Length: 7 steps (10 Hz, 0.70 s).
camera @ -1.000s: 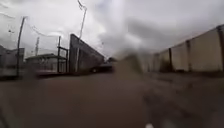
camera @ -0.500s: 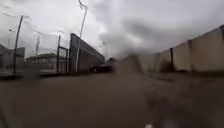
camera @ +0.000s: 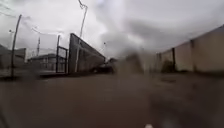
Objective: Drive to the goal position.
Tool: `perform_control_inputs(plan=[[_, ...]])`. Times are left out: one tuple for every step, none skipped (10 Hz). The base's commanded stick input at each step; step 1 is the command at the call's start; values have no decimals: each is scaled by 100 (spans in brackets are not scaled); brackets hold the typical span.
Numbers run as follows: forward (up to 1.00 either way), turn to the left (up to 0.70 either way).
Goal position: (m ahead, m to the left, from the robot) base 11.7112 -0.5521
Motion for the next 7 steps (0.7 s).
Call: perform_control_inputs(plan=[[50, 2], [50, 2], [50, 2], [50, 2], [50, 2], [50, 2], [50, 2]])
